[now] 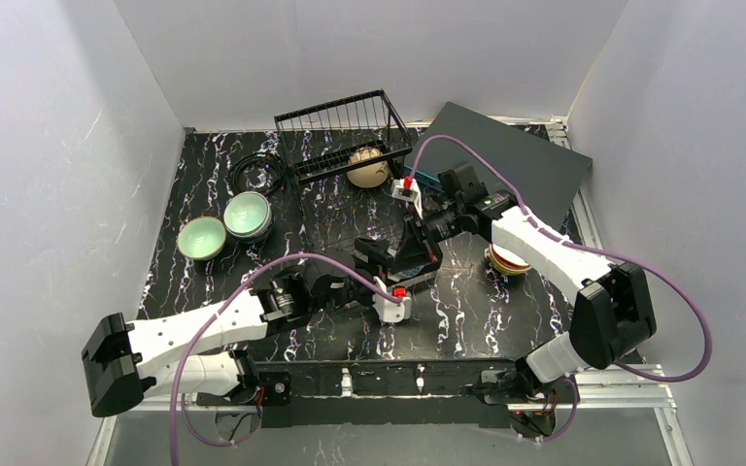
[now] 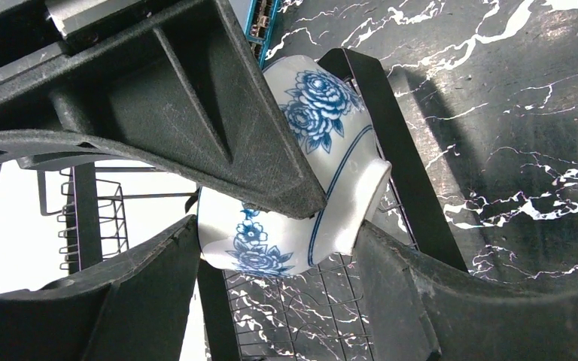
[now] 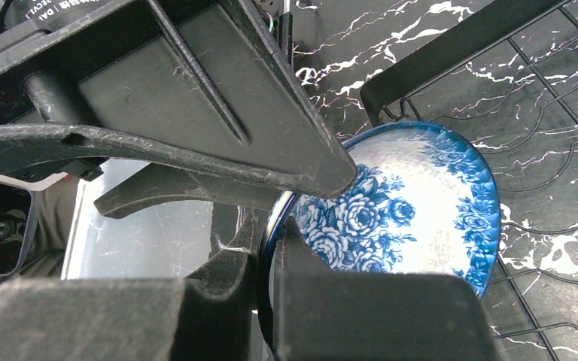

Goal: Unload the bowls from the dish rack
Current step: Place the bowl with the bowl.

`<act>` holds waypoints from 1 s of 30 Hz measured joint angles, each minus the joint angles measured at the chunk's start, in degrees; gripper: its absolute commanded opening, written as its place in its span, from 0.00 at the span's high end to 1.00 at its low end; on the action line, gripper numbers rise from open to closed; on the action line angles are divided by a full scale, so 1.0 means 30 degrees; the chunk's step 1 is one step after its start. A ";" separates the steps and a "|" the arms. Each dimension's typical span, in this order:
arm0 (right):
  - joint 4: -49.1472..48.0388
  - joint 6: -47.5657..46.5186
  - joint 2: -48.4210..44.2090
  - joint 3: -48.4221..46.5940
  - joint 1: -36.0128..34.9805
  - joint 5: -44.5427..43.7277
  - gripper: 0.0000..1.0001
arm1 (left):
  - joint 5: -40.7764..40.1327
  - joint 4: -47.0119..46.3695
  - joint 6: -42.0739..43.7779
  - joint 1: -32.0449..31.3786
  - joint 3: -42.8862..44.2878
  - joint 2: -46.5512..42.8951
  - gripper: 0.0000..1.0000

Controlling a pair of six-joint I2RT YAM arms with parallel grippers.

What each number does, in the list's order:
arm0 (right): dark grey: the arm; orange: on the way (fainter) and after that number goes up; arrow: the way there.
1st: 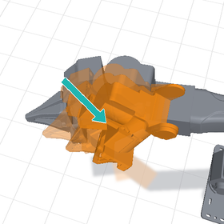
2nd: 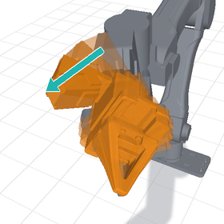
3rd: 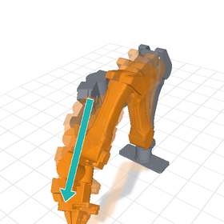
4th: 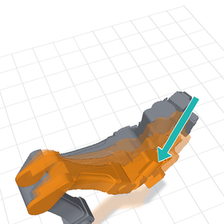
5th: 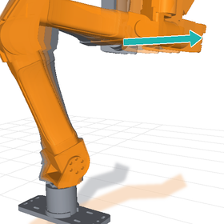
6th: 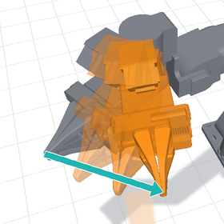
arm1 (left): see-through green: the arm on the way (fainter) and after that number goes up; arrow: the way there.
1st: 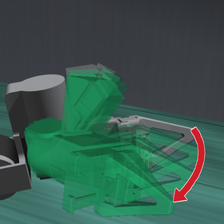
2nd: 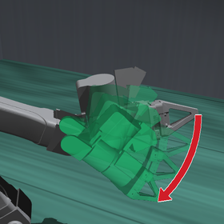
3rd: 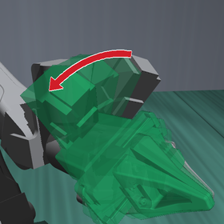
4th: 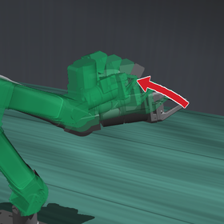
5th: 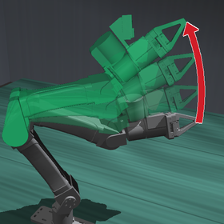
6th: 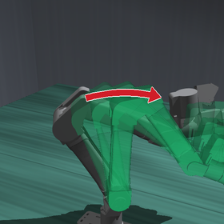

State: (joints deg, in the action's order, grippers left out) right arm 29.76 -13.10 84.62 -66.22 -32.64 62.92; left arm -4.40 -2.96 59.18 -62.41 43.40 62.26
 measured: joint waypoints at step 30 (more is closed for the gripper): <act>-0.2696 0.0321 -0.3796 0.3351 -0.1348 -1.2575 0.99 | -0.3177 0.6623 -1.3857 0.4131 0.3315 -0.2091 0.02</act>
State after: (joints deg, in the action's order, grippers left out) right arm 21.67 -12.14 73.23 -56.16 -36.69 25.19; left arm -13.93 16.91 17.61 -50.02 53.34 55.99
